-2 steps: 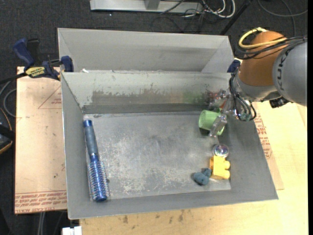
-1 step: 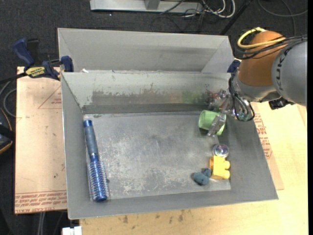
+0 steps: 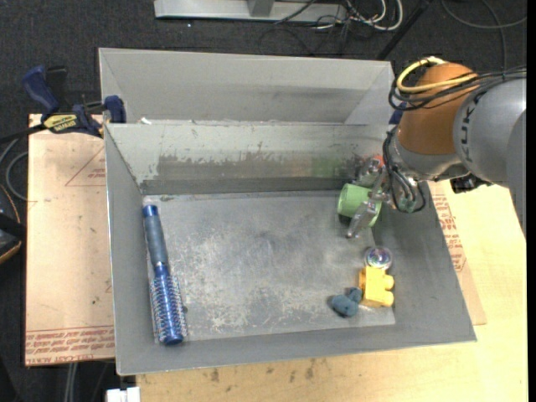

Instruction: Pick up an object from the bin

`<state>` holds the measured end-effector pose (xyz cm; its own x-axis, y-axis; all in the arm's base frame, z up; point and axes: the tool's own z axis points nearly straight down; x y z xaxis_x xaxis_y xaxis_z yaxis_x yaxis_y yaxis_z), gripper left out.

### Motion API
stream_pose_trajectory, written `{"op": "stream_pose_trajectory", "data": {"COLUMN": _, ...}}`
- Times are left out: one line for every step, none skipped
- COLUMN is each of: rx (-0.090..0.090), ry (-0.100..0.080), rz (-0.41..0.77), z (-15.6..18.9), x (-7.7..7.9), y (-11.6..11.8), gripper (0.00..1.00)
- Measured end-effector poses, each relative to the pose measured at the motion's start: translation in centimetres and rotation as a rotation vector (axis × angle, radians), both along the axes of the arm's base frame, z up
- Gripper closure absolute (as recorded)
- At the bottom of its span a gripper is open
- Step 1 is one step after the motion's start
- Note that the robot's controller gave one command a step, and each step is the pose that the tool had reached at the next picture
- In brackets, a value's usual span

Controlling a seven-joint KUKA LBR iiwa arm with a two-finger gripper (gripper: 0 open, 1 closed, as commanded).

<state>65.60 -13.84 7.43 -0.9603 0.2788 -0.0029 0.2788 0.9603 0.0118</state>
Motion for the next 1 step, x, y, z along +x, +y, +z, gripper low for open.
{"op": "stream_pose_trajectory", "data": {"rx": -0.008, "ry": 0.002, "rz": 0.003, "z": 0.12, "x": 0.15, "y": 0.20, "gripper": 0.00}}
